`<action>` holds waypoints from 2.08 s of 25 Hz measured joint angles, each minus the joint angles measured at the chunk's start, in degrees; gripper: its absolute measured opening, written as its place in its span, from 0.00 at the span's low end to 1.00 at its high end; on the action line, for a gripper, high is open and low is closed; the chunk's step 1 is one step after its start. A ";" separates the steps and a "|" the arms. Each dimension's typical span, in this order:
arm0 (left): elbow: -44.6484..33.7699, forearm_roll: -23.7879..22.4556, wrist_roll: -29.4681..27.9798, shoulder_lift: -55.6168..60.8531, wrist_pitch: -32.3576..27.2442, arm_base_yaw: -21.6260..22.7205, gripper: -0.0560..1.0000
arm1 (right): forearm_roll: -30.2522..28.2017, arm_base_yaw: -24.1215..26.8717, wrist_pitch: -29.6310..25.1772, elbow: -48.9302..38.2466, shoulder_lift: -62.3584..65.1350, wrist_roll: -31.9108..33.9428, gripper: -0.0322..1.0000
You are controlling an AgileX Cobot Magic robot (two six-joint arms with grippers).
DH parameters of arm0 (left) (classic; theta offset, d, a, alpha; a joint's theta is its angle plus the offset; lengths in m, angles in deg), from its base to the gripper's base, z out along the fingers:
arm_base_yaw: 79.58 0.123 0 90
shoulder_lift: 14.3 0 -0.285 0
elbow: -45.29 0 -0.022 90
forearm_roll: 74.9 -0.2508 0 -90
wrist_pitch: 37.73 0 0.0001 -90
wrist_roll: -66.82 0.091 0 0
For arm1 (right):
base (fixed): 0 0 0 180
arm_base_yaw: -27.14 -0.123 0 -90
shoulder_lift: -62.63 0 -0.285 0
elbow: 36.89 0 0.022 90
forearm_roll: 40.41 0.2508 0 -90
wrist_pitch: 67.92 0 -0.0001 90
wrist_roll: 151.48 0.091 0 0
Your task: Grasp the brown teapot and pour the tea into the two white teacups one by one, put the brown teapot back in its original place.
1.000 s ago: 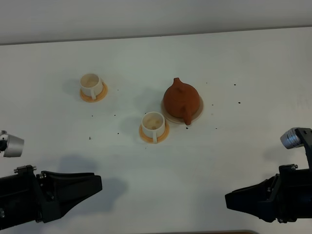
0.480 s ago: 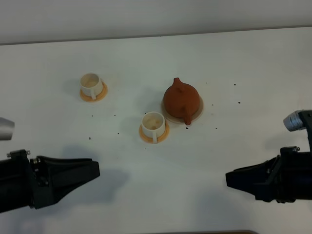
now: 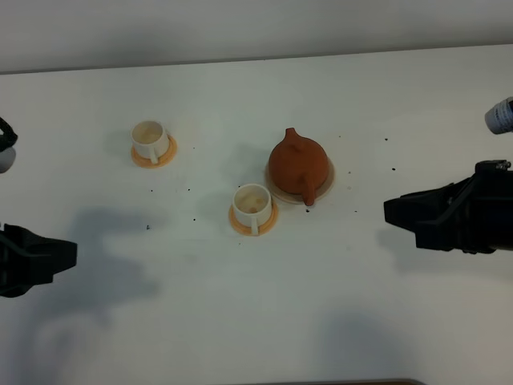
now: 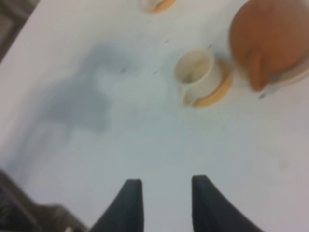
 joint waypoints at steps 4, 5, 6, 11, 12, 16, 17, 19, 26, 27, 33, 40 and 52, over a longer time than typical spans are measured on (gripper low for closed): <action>0.05 -7.11 -6.76 2.75 -0.86 0.00 0.30 | -7.44 0.00 0.69 2.64 -1.55 6.55 0.26; 0.05 -8.36 -7.93 4.37 -1.58 0.00 0.30 | -9.07 0.00 0.69 2.90 -1.99 7.68 0.26; 0.05 -9.67 -9.26 6.27 -2.53 0.00 0.30 | -10.41 0.00 0.76 3.01 -2.48 8.79 0.26; -1.03 -19.64 -18.43 17.35 -6.39 0.00 0.30 | -12.28 0.00 0.40 3.01 -3.12 10.40 0.26; -1.38 -22.09 -20.71 20.03 -7.29 0.00 0.30 | -12.28 0.00 0.12 3.01 -3.12 10.40 0.26; -3.46 -27.21 -24.72 29.99 -8.57 0.00 0.30 | -12.35 0.00 -1.06 3.01 -3.18 10.41 0.26; -4.31 -27.28 -24.86 32.27 -8.65 0.00 0.30 | -12.35 0.00 -1.35 3.01 -3.18 10.41 0.26; -6.12 -27.14 -24.86 36.01 -9.26 0.00 0.30 | -12.42 0.00 -2.15 3.01 -3.18 10.41 0.26; -8.84 -26.44 -24.97 46.03 -9.85 0.00 0.30 | -12.36 0.00 -4.57 3.01 -3.18 10.53 0.26; -9.02 -26.44 -24.97 47.14 -9.67 0.00 0.30 | -12.30 0.00 -4.70 3.01 -3.18 10.58 0.26; -9.33 -26.26 -24.97 50.72 -9.41 0.00 0.30 | -12.30 0.00 -4.90 3.01 -3.18 10.64 0.26; -9.33 -26.20 -24.97 50.72 -9.41 0.00 0.30 | -12.30 0.00 -5.14 3.01 -3.18 10.64 0.26; -9.33 -26.20 -21.42 50.72 -9.41 0.00 0.30 | -12.06 0.00 -3.06 3.01 -3.18 10.78 0.26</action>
